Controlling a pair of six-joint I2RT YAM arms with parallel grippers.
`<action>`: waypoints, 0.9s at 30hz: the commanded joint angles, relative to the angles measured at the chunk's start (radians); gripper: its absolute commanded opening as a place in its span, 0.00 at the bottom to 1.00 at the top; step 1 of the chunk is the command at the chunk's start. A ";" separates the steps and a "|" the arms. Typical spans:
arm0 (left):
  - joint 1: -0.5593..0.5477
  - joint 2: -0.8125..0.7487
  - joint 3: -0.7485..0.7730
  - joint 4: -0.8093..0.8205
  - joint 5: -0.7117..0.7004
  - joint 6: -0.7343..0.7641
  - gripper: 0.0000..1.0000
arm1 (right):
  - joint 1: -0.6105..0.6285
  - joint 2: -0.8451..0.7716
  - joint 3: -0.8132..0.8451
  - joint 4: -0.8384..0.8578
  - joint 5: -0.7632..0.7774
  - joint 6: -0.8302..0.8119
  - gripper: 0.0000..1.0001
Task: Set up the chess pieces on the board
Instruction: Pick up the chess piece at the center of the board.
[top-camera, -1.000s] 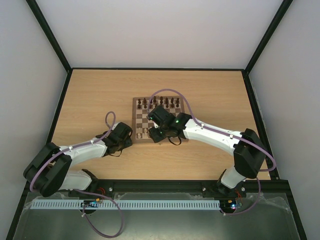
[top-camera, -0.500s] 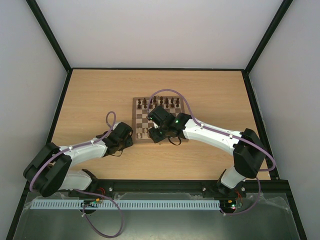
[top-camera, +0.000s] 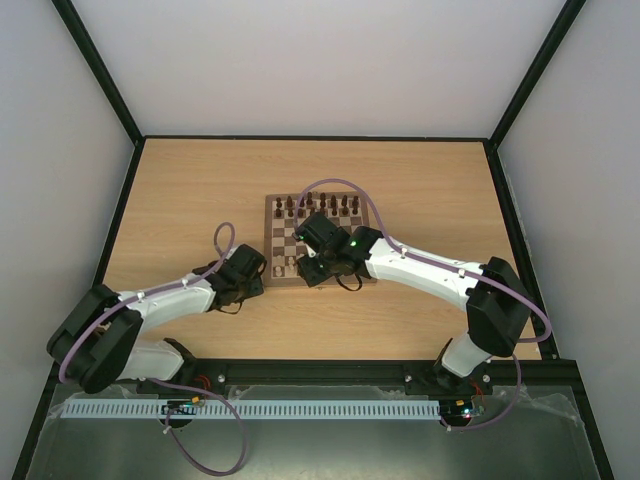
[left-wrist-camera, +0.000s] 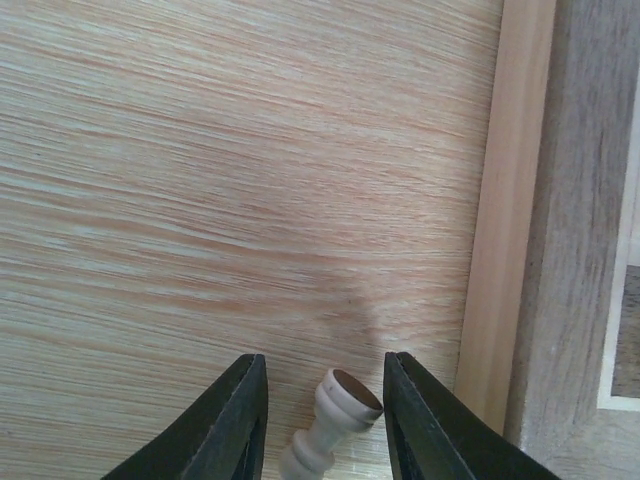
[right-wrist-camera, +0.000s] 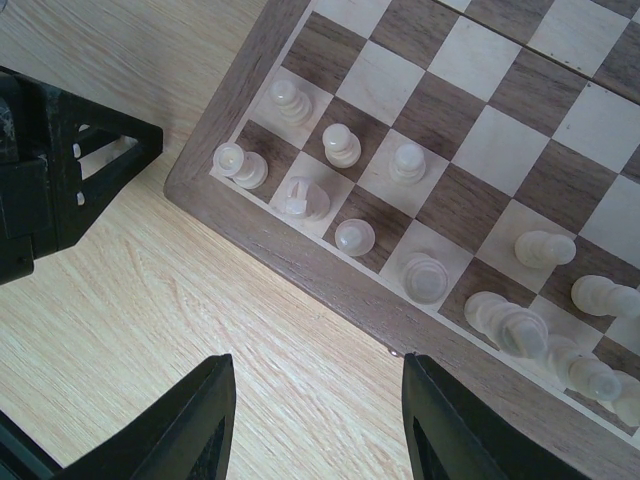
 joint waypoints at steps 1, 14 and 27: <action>-0.003 0.057 -0.016 -0.163 -0.004 0.022 0.35 | 0.009 0.010 0.022 -0.043 0.014 -0.010 0.47; -0.004 0.098 0.010 -0.171 -0.033 0.028 0.32 | 0.010 0.019 0.025 -0.045 0.012 -0.012 0.47; -0.003 0.100 0.008 -0.193 -0.051 0.025 0.28 | 0.013 0.029 0.028 -0.046 0.010 -0.014 0.47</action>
